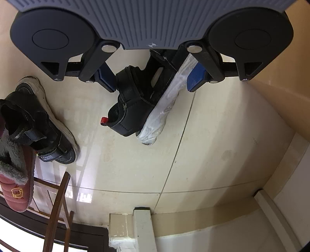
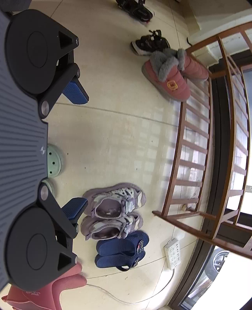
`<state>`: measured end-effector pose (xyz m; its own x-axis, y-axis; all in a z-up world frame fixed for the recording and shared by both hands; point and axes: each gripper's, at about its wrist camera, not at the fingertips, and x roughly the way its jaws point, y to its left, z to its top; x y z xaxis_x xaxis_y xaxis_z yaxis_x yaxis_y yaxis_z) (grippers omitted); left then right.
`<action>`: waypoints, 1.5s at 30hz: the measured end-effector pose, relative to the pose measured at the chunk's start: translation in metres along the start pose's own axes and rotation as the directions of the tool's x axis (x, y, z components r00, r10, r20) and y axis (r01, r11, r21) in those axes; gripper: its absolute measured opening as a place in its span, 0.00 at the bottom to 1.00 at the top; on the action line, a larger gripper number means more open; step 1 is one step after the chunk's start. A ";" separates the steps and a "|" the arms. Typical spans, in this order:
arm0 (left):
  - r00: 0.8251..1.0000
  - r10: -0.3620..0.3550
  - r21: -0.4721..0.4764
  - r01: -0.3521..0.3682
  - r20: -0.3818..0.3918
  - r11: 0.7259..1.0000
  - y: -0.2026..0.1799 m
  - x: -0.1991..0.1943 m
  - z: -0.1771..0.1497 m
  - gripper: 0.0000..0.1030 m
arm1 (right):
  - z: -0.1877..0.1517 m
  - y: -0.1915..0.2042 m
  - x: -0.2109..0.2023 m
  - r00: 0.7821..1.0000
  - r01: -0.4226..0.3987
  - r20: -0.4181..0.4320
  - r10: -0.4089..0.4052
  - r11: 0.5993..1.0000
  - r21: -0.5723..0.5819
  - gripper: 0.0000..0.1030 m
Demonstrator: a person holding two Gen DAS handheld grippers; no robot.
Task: Organize scattered shoes
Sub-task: 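Move the left gripper to a black velcro sandal and grasp its strap, then carry the black sandal with the left gripper toward the pink slippers and release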
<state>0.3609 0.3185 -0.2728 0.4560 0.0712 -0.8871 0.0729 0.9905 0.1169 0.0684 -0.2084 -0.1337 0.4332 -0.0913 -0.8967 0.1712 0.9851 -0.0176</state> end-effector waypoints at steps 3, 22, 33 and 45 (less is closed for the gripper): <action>1.000 0.000 0.012 0.000 0.000 1.000 -0.003 0.001 0.000 0.78 | -0.002 0.002 -0.006 1.000 -0.011 0.012 0.011 1.000 0.001 1.00; 0.994 0.057 -0.203 -0.075 -0.090 0.976 -0.032 0.037 -0.005 0.40 | -0.029 -0.046 0.007 0.987 -0.086 0.148 0.060 0.981 0.175 1.00; 0.993 -0.069 -0.098 0.060 -0.091 0.993 -0.084 -0.010 -0.029 0.40 | -0.041 -0.055 0.023 0.984 -0.136 0.148 0.102 0.962 0.238 1.00; 0.907 -0.346 0.097 0.377 -0.240 0.921 -0.208 -0.071 -0.104 0.40 | -0.048 -0.050 0.030 0.984 -0.151 0.127 0.123 0.958 0.245 1.00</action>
<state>0.2213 0.1196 -0.2804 0.1750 -0.2501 -0.9523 0.3256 0.9275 -0.1837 0.0309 -0.2536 -0.1811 0.5601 0.0125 -0.8283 0.3151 0.9215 0.2270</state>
